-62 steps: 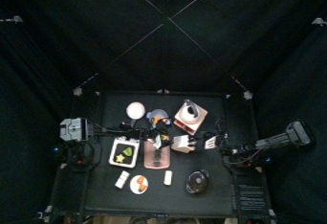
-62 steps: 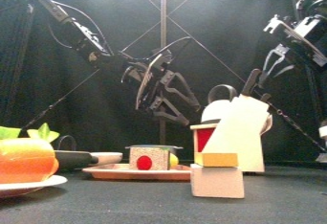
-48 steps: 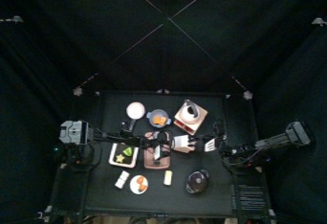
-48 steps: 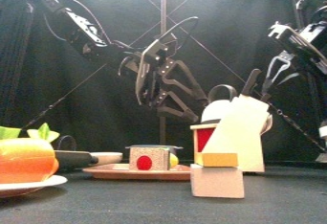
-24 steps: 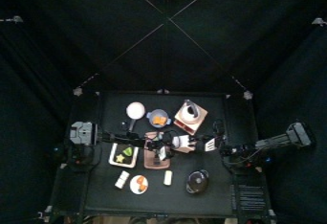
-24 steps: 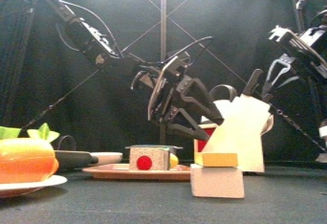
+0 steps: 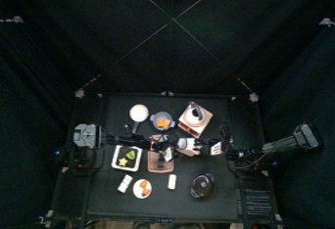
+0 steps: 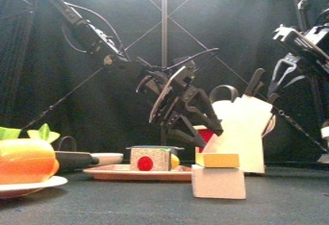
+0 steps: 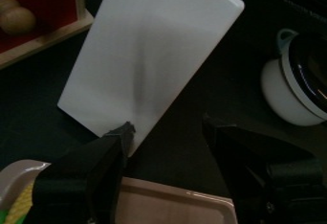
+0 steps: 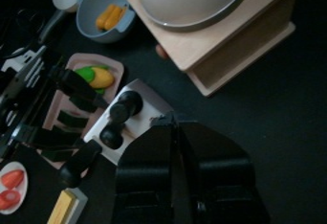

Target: Straighten knife sharpener vertically

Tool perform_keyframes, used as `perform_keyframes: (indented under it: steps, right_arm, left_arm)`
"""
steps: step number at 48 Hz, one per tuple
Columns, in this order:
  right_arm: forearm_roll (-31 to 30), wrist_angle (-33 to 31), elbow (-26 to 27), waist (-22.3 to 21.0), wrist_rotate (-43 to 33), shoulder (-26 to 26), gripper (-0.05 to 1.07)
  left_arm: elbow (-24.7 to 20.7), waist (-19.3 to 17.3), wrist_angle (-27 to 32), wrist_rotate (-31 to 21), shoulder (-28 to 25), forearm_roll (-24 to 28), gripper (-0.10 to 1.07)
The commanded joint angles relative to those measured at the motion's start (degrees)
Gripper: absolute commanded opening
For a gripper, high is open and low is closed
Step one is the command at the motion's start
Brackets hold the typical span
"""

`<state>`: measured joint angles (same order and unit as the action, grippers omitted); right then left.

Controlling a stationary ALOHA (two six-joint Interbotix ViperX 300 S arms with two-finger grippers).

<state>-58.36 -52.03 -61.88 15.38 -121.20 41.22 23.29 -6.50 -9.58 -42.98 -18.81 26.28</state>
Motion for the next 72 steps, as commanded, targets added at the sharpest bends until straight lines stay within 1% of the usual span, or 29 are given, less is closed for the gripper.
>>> perform_keyframes:
  steps: [1,11,19,27,32,37,43,49,64,72]
  right_arm:
    - [-1.0,-1.1,0.2,-0.4,0.0,1.1,0.32]
    - [-0.8,2.5,-1.4,-3.0,0.0,0.7,0.32]
    - [-1.6,8.8,-3.0,-7.5,0.0,-0.2,0.32]
    - [-3.7,16.0,-4.2,-12.2,0.0,-0.7,0.32]
    - [-4.0,18.9,-3.9,-12.7,0.0,-1.4,0.32]
    - [-4.0,19.2,-3.4,-12.6,-0.1,-1.8,0.32]
    - [-3.7,18.7,-3.1,-10.6,-0.3,-2.2,0.32]
    - [-3.1,17.5,-2.4,-7.6,-0.4,-2.5,0.32]
    - [-1.6,10.9,1.2,0.6,-0.8,-4.0,0.32]
    - [0.0,9.2,2.7,3.1,-1.1,-5.9,0.32]
  left_arm:
    - [-1.2,-0.4,-0.1,0.1,1.0,-0.1,0.93]
    - [-0.9,-1.3,0.9,-0.1,1.1,-0.4,0.93]
    - [-1.1,-1.8,2.6,-0.1,0.9,-1.5,0.93]
    - [-1.0,-2.2,2.9,-0.1,1.0,-1.5,0.93]
    - [-0.9,-2.6,2.9,-0.2,1.2,-1.8,0.93]
    - [-1.1,-3.0,3.0,-0.2,1.2,-2.5,0.93]
    - [-1.2,-3.5,2.9,-0.2,1.1,-3.0,0.93]
    - [-1.6,-3.9,2.9,-0.2,1.1,-3.8,0.93]
    - [-3.5,-4.2,2.9,-0.2,0.1,-3.8,0.93]
    - [-4.6,-4.2,3.0,-0.2,-0.4,-3.8,0.93]
